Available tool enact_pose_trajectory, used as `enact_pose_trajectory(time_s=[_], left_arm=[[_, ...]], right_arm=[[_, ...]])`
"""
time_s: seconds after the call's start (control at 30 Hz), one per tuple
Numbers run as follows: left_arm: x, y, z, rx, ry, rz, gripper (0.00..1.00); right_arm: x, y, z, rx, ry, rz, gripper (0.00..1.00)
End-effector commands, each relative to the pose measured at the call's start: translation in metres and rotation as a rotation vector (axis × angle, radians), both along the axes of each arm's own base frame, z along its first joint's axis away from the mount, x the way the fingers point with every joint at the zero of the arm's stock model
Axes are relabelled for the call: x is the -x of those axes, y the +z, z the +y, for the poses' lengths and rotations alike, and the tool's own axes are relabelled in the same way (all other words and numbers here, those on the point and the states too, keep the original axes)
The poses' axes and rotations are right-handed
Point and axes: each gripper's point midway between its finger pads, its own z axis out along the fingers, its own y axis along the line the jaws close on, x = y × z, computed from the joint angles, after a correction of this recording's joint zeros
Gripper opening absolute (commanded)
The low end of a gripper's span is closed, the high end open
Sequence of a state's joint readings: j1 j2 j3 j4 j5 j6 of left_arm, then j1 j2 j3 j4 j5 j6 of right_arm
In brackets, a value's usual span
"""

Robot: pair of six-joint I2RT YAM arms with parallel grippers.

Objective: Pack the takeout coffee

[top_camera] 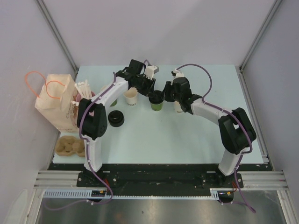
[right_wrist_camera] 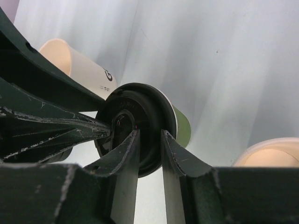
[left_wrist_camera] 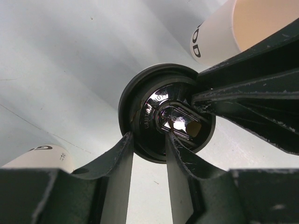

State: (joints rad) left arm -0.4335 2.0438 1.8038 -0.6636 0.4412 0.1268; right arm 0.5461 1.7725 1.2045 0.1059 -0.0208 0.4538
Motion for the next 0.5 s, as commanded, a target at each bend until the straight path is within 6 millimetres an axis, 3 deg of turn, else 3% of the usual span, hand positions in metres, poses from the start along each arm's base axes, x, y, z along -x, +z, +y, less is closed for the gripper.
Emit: enact_pose_trajectory(time_s=[0.0, 0.3, 0.47], left_arm=[[0.008, 0.001, -0.003, 0.030, 0.000, 0.036, 0.37], [0.016, -0.009, 0.000, 0.023, -0.005, 0.060, 0.37], [0.015, -0.011, 0.001, 0.025, -0.003, 0.064, 0.37]], right_arm=[[-0.002, -0.018, 0.004, -0.015, 0.001, 0.068, 0.28], [0.023, -0.077, -0.011, 0.022, -0.041, 0.228, 0.23], [0.033, -0.098, -0.016, 0.020, -0.048, 0.264, 0.21]])
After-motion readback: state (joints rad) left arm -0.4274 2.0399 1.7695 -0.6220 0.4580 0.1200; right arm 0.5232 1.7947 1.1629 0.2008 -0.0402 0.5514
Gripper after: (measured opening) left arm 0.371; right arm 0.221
